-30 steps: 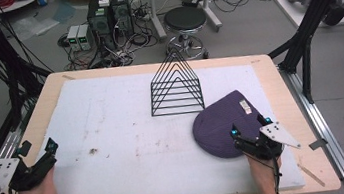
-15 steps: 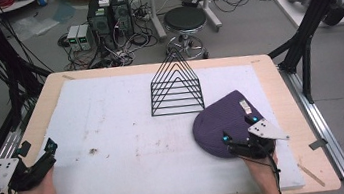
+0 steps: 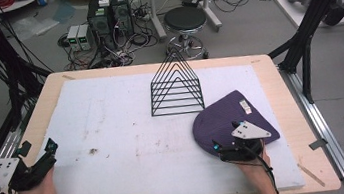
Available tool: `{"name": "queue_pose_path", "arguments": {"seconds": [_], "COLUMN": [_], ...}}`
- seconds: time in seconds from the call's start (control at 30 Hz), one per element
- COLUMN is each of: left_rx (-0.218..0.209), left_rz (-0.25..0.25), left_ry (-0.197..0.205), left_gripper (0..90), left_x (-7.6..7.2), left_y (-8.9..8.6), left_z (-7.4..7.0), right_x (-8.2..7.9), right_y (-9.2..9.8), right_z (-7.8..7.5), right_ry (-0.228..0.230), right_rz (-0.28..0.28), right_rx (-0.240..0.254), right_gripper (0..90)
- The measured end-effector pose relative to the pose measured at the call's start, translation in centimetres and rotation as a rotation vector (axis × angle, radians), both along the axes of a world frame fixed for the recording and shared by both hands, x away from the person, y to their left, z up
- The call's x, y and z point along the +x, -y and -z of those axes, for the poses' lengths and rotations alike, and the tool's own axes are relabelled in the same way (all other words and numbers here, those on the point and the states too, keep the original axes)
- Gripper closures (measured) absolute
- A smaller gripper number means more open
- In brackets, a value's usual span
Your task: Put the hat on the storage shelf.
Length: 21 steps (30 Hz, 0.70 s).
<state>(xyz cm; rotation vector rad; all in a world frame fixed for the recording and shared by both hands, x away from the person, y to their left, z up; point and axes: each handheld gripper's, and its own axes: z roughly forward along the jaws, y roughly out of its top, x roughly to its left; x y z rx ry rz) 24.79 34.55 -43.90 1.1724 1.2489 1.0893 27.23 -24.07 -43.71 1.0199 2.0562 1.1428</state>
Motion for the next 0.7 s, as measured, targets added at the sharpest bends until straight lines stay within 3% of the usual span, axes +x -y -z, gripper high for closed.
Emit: {"name": "queue_pose_path", "arguments": {"seconds": [0.23, 0.4, 0.7], "left_rx": [-0.001, -0.002, -0.002], "left_rz": [0.002, 0.003, -0.001], "left_ry": [-0.002, -0.007, -0.008], "left_gripper": [23.0, 23.0, 23.0], "left_x": [0.0, 0.0, 0.0], "left_y": [0.0, -0.1, -0.1], "left_z": [0.0, 0.0, 0.0], "right_x": [0.3, 0.4, 0.8], "right_y": [-0.8, -1.1, -1.8], "right_z": [0.3, 0.6, 1.3], "right_ry": [-0.019, -0.060, -0.140], "right_rz": [-0.049, -0.084, -0.155], "right_rx": [-0.028, -0.064, -0.167], "right_gripper": [8.7, 8.8, 8.8]}}
